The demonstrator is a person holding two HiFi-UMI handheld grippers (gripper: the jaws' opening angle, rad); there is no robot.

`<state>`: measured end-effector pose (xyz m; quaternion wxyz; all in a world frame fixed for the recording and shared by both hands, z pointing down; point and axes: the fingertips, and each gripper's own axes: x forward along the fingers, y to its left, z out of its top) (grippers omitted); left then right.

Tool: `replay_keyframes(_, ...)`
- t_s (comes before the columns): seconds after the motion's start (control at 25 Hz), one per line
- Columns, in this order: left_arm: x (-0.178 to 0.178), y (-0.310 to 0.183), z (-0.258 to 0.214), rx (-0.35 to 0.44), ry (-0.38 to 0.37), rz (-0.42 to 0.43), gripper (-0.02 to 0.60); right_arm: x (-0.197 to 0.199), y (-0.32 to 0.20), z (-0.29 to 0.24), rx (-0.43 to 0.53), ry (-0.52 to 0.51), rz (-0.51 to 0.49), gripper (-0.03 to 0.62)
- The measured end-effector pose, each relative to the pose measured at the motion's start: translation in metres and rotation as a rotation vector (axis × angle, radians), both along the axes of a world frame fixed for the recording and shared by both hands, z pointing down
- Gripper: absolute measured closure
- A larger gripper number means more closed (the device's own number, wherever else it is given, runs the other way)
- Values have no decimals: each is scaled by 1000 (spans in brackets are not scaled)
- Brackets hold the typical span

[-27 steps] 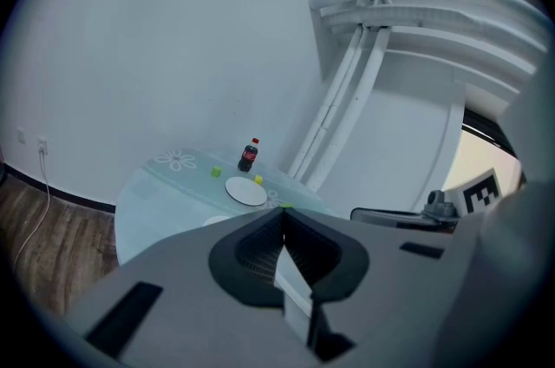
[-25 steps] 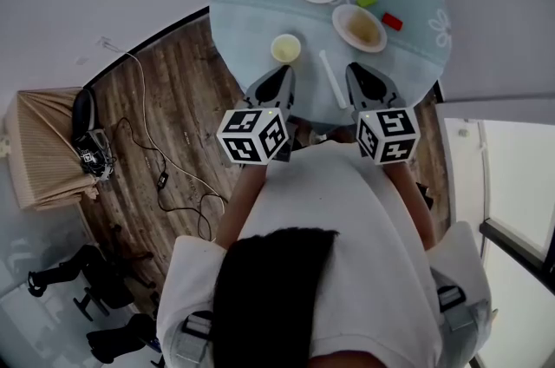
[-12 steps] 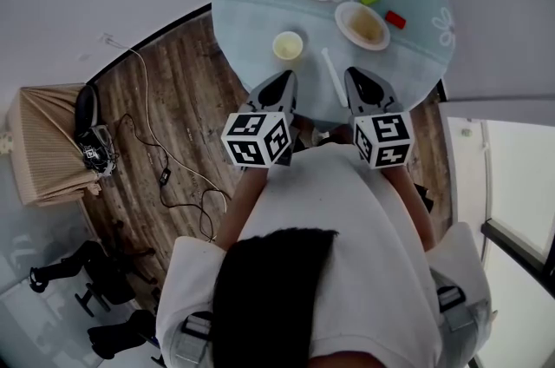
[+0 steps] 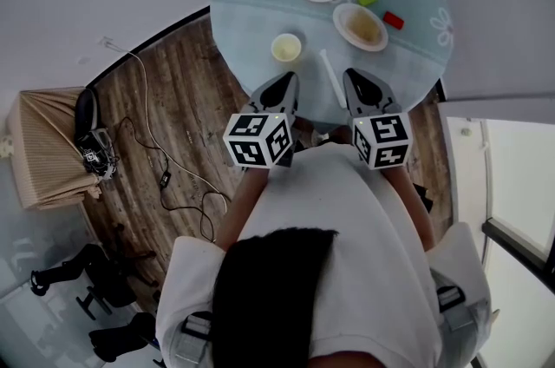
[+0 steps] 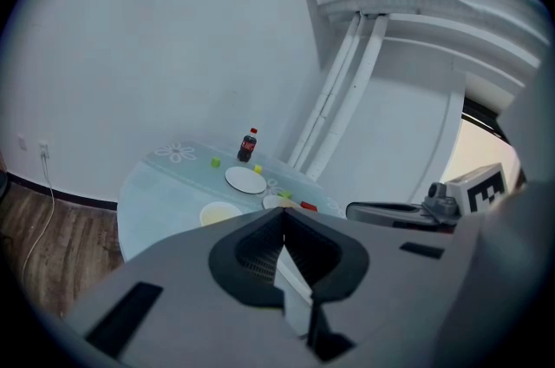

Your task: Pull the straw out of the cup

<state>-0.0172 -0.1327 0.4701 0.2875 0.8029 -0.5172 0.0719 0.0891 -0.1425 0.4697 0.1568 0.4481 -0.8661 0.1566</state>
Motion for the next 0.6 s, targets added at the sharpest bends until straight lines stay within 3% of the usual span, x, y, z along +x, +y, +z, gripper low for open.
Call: replay_keyframes(0.6,-2,13,6,-6,8,-16,572,-2,11,9,-20,17,-25,557)
